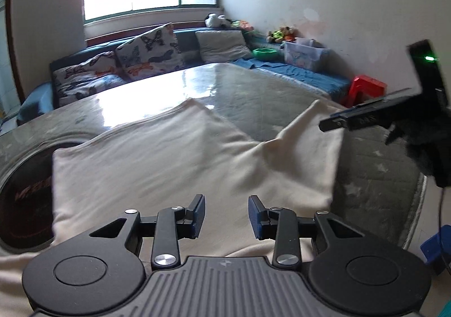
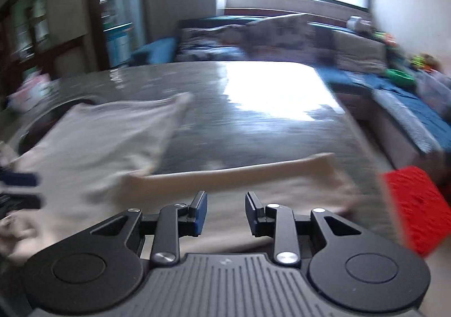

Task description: Fold clothes

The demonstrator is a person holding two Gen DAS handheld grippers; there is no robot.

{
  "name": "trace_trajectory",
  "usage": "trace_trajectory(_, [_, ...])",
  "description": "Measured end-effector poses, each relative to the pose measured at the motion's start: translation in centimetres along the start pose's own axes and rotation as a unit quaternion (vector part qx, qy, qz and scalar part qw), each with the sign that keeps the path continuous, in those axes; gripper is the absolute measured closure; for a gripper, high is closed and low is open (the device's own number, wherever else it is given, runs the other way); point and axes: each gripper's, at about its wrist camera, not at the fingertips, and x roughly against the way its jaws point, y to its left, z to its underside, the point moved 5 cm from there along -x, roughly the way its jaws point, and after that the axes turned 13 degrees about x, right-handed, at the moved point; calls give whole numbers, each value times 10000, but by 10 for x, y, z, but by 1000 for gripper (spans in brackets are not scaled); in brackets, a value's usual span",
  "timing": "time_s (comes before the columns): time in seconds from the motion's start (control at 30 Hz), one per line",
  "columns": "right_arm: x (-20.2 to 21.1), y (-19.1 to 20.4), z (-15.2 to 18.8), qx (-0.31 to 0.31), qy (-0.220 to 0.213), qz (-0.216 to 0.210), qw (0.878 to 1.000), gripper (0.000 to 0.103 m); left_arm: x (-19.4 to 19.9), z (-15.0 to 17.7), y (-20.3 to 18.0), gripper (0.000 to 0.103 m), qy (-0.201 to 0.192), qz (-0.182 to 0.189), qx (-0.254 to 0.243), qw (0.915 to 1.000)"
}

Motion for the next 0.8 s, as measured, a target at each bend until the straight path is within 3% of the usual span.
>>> trace_trajectory(0.2, [-17, -47, 18, -391, 261, 505, 9976, 74, -13, 6, -19, 66, 169, 167, -97, 9997])
trace_trajectory(0.43, [-14, -80, 31, -951, 203, 900, 9912, 74, -15, 6, -23, 66, 252, 187, -118, 9994])
trace_trajectory(0.67, [-18, -92, 40, -1363, 126, 841, 9870, 72, -21, 2, -25, 66, 246, 121, -67, 9996])
trace_trajectory(0.8, [-17, -95, 41, -1471, 82, 826, 9856, 94, -22, 1, -27, 66, 247, 95, -71, 9996])
